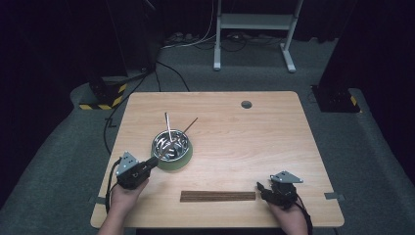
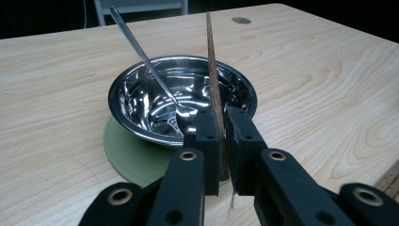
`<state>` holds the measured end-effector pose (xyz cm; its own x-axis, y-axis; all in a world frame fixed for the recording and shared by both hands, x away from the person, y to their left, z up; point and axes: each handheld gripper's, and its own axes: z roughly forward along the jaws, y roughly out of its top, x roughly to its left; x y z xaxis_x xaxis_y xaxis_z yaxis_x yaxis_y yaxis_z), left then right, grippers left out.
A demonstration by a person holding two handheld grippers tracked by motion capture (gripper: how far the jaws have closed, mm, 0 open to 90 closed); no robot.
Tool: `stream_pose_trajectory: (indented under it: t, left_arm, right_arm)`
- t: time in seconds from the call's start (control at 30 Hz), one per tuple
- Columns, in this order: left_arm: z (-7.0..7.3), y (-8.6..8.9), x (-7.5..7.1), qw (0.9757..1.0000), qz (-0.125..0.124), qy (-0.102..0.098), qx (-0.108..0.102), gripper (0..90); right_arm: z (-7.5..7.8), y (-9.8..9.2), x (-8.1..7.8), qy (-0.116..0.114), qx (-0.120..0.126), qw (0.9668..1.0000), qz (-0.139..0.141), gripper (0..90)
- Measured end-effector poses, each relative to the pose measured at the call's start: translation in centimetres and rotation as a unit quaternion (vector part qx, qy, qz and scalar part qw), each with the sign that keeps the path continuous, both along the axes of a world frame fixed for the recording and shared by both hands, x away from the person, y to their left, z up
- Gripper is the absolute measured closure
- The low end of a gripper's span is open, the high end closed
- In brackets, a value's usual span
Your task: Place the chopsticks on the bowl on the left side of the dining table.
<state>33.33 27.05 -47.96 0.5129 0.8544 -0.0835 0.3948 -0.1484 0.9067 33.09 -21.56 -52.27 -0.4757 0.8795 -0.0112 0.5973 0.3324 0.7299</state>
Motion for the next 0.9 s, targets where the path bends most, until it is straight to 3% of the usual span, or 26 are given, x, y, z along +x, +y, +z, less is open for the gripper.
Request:
stream_pose_trajectory:
  t: [0.03, 0.07, 0.5, 0.9]
  left_arm:
    - [-0.1, -0.1, 0.1, 1.0, 0.005, -0.001, -0.007, 83.9]
    - [-0.1, 0.0, 0.2, 1.0, 0.003, 0.002, 0.001, 83.9]
    - [-1.2, 0.0, 1.6, 0.9999, 0.013, 0.009, 0.006, 83.8]
    - [-1.5, 0.2, 2.0, 0.9998, 0.011, 0.013, 0.008, 83.8]
  right_arm:
    - [0.0, 0.0, 0.0, 0.0, 0.0, 1.0, 0.0, 38.3]
    - [0.0, 0.0, 0.0, 0.0, 0.0, 1.0, 0.0, 38.3]
    - [0.0, 0.0, 0.0, 0.0, 0.0, 1.0, 0.0, 38.5]
    - [0.0, 0.0, 0.0, -0.003, 0.0, 1.0, -0.002, 38.7]
